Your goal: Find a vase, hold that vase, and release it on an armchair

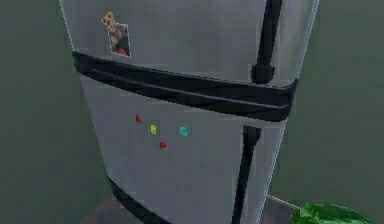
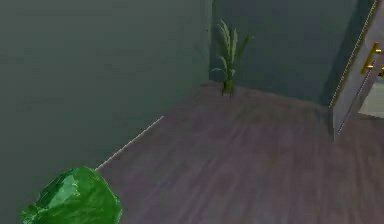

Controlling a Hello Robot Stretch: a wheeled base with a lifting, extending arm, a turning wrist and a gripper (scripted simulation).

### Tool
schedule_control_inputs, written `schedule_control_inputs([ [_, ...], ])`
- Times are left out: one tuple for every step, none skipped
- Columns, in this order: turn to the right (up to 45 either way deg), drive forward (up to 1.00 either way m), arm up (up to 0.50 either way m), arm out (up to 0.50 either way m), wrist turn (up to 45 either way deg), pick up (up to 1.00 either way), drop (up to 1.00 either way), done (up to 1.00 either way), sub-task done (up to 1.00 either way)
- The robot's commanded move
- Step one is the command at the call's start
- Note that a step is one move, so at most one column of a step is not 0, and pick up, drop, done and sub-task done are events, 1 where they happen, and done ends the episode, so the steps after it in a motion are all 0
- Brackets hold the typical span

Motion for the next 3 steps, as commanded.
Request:
schedule_control_inputs([
  [45.0,0.0,0.0,0.0,0.0,0.0,0.0,0.0,0.0],
  [45.0,0.0,0.0,0.0,0.0,0.0,0.0,0.0,0.0],
  [45.0,0.0,0.0,0.0,0.0,0.0,0.0,0.0,0.0],
])
